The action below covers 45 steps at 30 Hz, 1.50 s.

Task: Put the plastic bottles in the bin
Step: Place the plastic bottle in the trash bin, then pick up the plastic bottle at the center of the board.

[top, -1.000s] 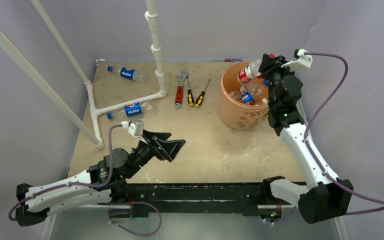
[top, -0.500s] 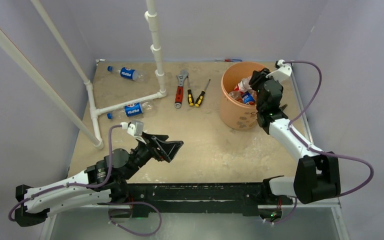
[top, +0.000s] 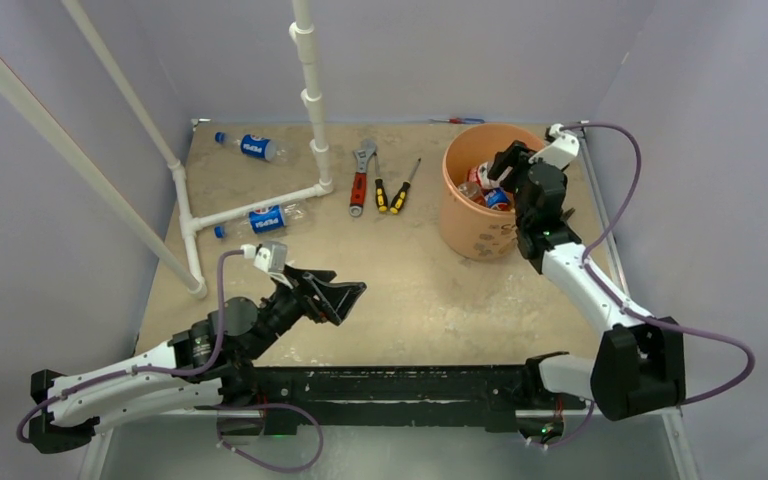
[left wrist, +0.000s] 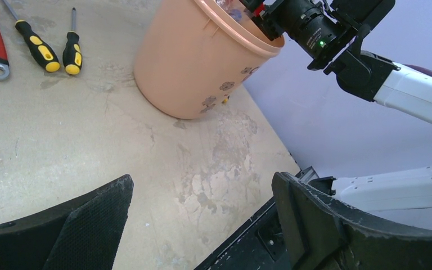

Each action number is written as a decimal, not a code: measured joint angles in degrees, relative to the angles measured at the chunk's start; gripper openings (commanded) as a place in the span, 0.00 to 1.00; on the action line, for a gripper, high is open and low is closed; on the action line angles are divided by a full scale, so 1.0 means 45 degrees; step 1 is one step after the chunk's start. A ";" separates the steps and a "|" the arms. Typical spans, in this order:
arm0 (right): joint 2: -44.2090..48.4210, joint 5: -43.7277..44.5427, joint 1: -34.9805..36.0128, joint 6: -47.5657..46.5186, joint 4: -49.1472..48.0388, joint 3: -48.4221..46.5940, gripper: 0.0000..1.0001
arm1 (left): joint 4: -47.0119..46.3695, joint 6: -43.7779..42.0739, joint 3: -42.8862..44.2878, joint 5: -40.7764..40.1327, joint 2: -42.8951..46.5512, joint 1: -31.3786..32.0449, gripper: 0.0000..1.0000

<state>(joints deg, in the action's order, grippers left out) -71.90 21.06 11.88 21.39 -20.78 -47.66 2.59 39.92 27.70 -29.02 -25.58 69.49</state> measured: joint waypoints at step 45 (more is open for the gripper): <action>1.1225 -0.9340 0.0063 0.2351 0.6037 0.1005 0.94 | 0.7572 0.0947 0.6960 -0.4449 -1.1676 -0.5746 0.99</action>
<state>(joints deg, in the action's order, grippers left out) -21.39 -20.97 12.16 31.97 6.39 -43.13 36.67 44.18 59.02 -49.04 -78.13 43.64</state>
